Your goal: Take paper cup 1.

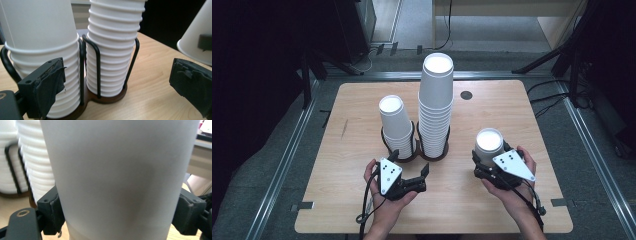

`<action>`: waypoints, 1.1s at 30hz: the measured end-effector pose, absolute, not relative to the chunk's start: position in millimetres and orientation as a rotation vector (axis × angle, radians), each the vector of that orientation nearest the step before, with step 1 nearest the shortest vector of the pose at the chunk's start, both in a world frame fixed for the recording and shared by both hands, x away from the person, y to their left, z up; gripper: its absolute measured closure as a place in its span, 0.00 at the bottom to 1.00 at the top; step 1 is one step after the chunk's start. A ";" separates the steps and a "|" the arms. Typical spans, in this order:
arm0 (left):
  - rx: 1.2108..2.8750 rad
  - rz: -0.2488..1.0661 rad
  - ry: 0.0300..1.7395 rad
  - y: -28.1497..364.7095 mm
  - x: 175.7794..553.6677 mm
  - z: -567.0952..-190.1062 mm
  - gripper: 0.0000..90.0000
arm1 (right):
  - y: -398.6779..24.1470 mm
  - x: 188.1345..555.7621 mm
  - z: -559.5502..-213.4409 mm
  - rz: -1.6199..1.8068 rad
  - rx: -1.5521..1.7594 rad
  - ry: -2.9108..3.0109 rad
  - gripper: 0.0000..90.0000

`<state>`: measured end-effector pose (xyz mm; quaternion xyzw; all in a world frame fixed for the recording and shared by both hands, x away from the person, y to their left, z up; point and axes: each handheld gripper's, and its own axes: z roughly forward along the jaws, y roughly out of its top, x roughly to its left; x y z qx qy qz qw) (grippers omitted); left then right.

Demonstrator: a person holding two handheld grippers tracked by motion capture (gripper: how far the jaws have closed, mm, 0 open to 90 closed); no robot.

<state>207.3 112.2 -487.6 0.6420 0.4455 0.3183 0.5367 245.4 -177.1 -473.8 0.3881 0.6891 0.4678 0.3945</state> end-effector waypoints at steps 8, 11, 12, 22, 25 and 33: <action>1.576 0.716 1.048 108.2 205.6 -500.4 0.01 | -153.4 239.0 -493.1 1.140 0.914 1.832 0.17; 1.579 0.707 1.040 107.8 205.8 -500.1 0.01 | -149.9 237.6 -496.8 1.121 0.889 1.841 0.17; 1.583 0.706 1.033 108.0 206.1 -500.0 0.01 | -148.8 237.0 -498.2 1.115 0.878 1.844 0.17; 1.607 0.636 1.011 111.0 208.9 -497.2 0.01 | -141.2 231.9 -513.8 1.047 0.697 1.867 0.17; 1.632 0.613 0.973 106.8 207.1 -495.8 0.01 | -139.1 230.4 -516.1 1.039 0.640 1.862 0.17; 1.639 0.557 0.904 101.2 205.3 -494.3 0.01 | -129.7 226.7 -519.9 0.991 0.505 1.858 0.17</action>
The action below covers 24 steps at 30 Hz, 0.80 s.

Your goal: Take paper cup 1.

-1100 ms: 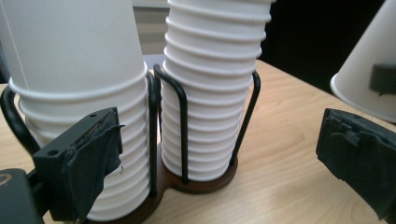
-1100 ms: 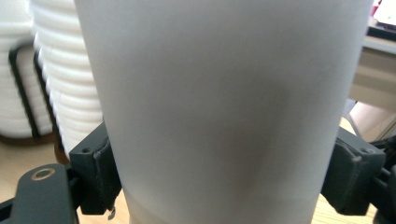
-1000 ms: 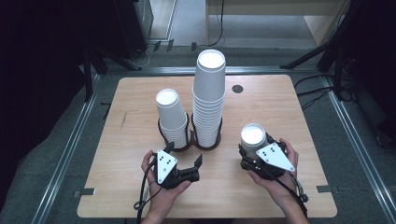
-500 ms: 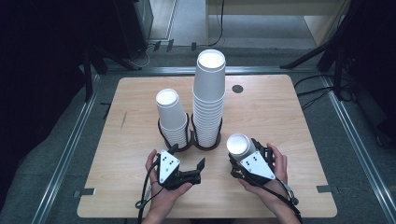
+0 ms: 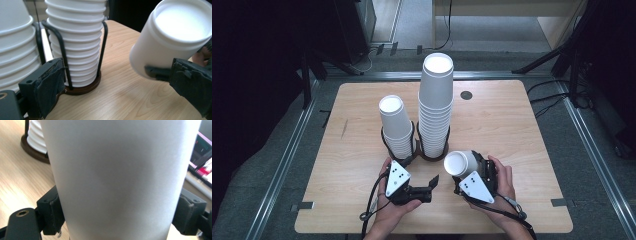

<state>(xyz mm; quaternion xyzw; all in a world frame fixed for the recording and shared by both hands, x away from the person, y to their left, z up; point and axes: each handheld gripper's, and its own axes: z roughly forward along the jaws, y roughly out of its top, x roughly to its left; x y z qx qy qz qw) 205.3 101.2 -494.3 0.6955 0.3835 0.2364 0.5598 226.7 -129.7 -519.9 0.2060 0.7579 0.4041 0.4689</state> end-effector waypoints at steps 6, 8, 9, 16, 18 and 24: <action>1.645 0.540 0.854 98.4 200.8 -490.6 0.05 | -119.1 219.3 -524.4 0.910 0.404 1.854 0.17; 1.654 0.527 0.832 97.3 199.7 -490.1 0.05 | -117.9 217.8 -524.6 0.904 0.392 1.852 0.17; 1.658 0.518 0.820 97.2 199.6 -490.1 0.05 | -116.9 216.7 -524.4 0.901 0.378 1.849 0.17; 1.689 0.461 0.758 95.5 199.2 -489.6 0.05 | -115.2 214.6 -522.5 0.899 0.347 1.842 0.17; 1.696 0.459 0.750 94.6 198.8 -489.5 0.05 | -114.8 214.5 -522.6 0.898 0.339 1.843 0.17; 1.730 0.434 0.703 89.4 196.4 -490.4 0.06 | -110.3 210.2 -525.0 0.909 0.283 1.861 0.17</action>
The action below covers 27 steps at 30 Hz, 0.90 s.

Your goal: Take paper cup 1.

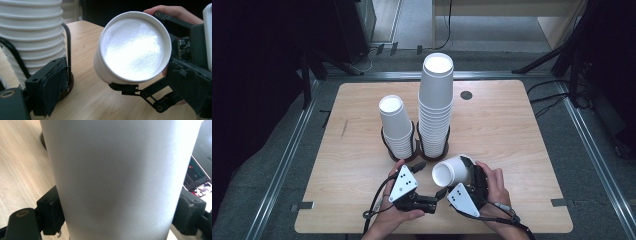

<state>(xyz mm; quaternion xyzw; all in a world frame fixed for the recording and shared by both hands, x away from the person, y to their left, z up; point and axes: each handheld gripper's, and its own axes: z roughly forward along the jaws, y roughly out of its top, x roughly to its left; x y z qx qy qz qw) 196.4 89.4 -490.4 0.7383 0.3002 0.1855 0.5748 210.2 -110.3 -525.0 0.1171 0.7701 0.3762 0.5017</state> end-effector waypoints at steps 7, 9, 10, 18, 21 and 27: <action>1.766 0.435 0.670 84.7 194.4 -491.9 0.08 | -107.8 206.1 -524.9 0.928 0.242 1.873 0.17; 1.767 0.448 0.678 84.0 193.6 -492.2 0.12 | -107.5 205.4 -524.8 0.934 0.231 1.879 0.17; 1.768 0.452 0.677 83.7 193.3 -492.4 0.15 | -107.5 204.8 -525.0 0.941 0.223 1.882 0.17; 1.788 0.450 0.650 82.3 192.2 -493.5 0.16 | -106.4 203.0 -525.9 0.957 0.182 1.895 0.17; 1.792 0.452 0.647 82.1 192.0 -493.6 0.18 | -106.1 202.4 -526.3 0.959 0.174 1.900 0.17; 1.792 0.485 0.625 80.2 188.2 -492.8 0.24 | -105.1 201.3 -527.0 0.964 0.156 1.905 0.16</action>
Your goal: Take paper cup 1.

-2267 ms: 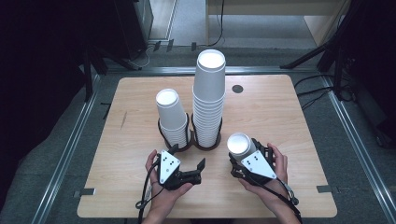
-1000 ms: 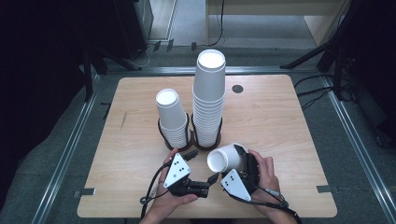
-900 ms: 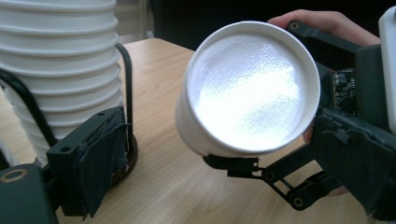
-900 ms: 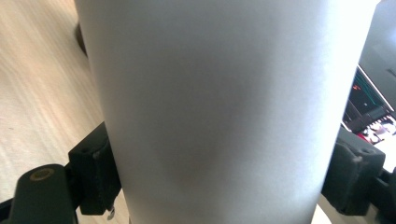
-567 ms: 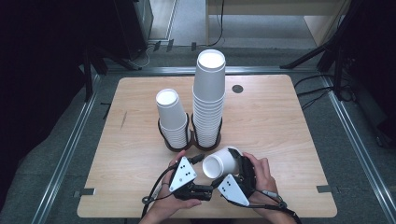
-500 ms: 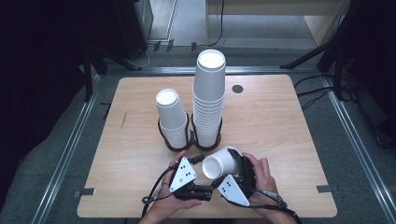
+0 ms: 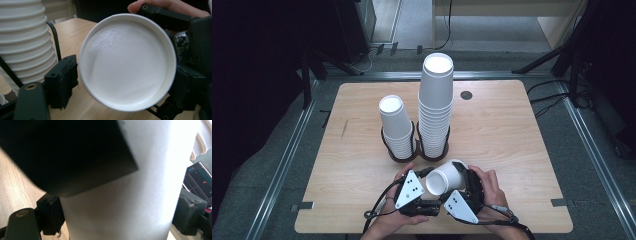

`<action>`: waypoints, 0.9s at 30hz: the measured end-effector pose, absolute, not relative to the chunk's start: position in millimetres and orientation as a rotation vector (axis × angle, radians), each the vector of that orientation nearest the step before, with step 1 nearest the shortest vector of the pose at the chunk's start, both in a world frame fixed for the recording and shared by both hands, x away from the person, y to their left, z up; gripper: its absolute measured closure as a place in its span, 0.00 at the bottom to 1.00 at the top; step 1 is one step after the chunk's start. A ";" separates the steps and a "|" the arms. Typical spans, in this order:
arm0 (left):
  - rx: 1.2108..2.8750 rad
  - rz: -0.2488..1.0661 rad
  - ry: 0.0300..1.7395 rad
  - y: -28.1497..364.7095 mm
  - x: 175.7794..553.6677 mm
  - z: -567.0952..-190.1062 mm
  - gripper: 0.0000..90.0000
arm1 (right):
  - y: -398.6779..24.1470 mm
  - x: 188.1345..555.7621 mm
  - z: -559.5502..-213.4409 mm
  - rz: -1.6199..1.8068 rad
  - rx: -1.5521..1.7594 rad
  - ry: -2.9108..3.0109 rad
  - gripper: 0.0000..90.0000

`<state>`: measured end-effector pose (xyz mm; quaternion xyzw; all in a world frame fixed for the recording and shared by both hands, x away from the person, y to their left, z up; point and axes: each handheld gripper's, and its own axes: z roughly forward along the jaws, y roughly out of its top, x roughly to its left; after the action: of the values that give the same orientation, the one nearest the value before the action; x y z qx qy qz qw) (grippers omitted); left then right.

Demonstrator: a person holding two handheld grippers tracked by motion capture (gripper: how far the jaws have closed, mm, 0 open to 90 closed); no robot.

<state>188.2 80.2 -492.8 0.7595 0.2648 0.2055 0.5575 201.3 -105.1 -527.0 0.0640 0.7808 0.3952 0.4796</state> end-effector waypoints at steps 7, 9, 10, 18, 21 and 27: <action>1.792 0.465 0.626 83.2 190.5 -493.1 0.25 | -106.7 202.0 -528.0 0.976 0.147 1.911 0.16; 1.801 0.465 0.620 84.0 191.1 -494.2 0.26 | -107.1 203.0 -529.8 0.970 0.122 1.908 0.15; 1.801 0.465 0.620 84.0 191.1 -494.2 0.26 | -107.1 203.0 -529.8 0.970 0.122 1.908 0.15; 1.803 0.461 0.604 88.9 192.3 -495.7 0.28 | -107.9 204.0 -535.6 0.969 0.061 1.853 0.13; 1.790 0.442 0.613 91.0 193.3 -496.1 0.29 | -107.1 203.3 -535.4 0.976 0.061 1.853 0.12; 1.769 0.450 0.644 95.1 196.1 -496.1 0.29 | -107.2 202.5 -536.9 0.968 0.084 1.855 0.01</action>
<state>196.1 95.1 -496.1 0.7527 0.2742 0.1915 0.5671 202.5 -107.2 -536.9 0.0347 0.7671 0.4002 0.5002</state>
